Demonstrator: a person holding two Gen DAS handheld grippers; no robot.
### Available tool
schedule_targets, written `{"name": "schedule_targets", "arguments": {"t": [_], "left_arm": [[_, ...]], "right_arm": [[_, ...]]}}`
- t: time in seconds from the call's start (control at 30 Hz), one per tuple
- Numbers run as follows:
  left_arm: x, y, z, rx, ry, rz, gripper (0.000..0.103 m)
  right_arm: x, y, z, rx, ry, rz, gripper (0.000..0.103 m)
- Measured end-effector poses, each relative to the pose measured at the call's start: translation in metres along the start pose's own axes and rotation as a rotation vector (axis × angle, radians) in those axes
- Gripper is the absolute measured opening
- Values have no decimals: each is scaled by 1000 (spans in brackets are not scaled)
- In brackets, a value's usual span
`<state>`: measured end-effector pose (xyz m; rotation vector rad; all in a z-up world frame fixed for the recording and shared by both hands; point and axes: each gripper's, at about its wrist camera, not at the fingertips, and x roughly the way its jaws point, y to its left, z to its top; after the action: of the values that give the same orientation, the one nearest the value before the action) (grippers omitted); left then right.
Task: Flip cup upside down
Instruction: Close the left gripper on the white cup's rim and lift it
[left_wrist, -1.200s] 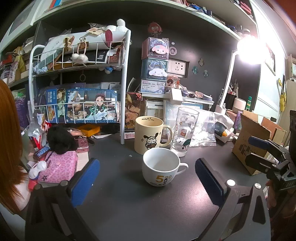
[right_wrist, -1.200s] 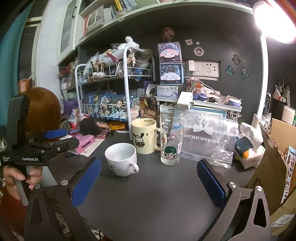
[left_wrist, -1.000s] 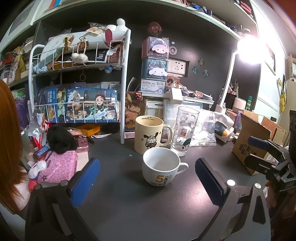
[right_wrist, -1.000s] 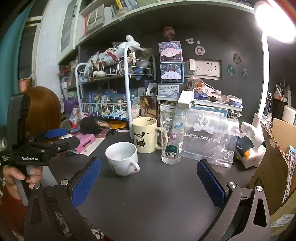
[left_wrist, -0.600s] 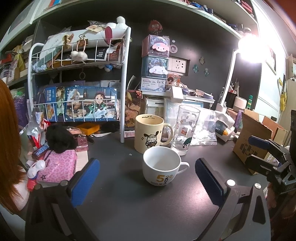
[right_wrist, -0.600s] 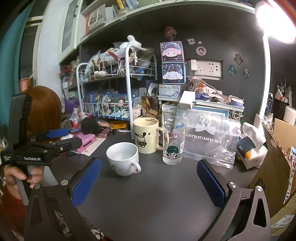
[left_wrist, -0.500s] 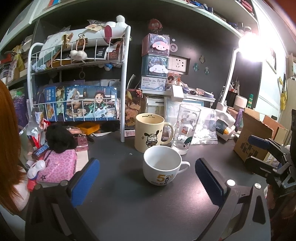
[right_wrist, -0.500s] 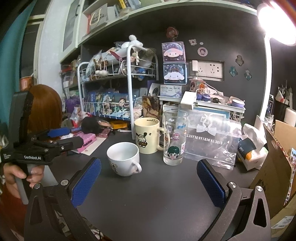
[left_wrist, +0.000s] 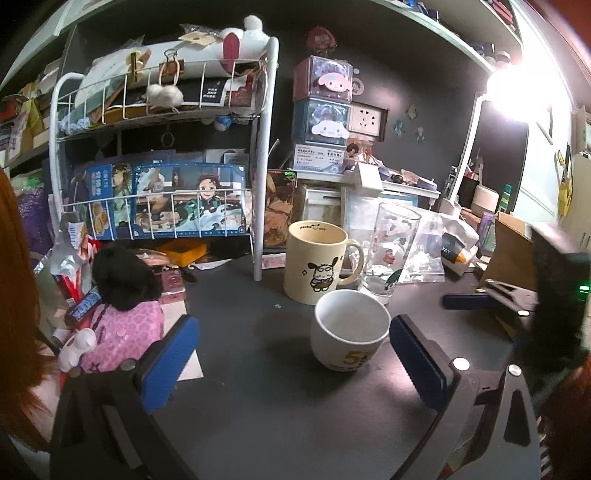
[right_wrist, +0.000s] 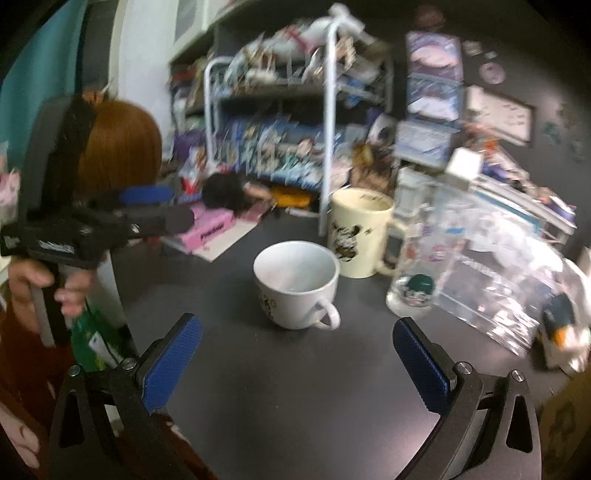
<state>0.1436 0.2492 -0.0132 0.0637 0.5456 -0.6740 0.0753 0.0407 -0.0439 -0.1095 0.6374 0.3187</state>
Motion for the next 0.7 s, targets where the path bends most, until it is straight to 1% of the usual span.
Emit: {"name": "schedule_targets", "arguments": {"t": [0.07,0.2,0.27,0.33,0.37,0.43,0.47,0.5,0.57,0.7], "left_arm": [[4,3,0,11,7,-1,102],[13,11,0,21,27,-1,102],[18,14,1,25,39,4,102],[22,17,1,27,48,-2,102],[24,18,1,28,51,-10,102],[28,20,1,32,60,-34,102],[31,19,0,36,66,-44,102],[33,19,0,41,73,-53,102],[37,18,-1,54,87,-75,102],[43,8,-5,85,118,-169,102]], "right_arm": [[27,-7,3,-12,60,27,103],[64,-12,5,-48,132,80,103],[81,-16,8,-47,167,125,99],[92,-16,11,-50,190,140,88],[98,-16,13,-61,202,144,85],[105,-16,14,-69,215,163,78],[109,-16,15,-68,224,187,75],[109,-15,15,-68,228,190,73],[109,-15,16,-79,231,189,73],[103,-15,12,-79,239,197,73]]}}
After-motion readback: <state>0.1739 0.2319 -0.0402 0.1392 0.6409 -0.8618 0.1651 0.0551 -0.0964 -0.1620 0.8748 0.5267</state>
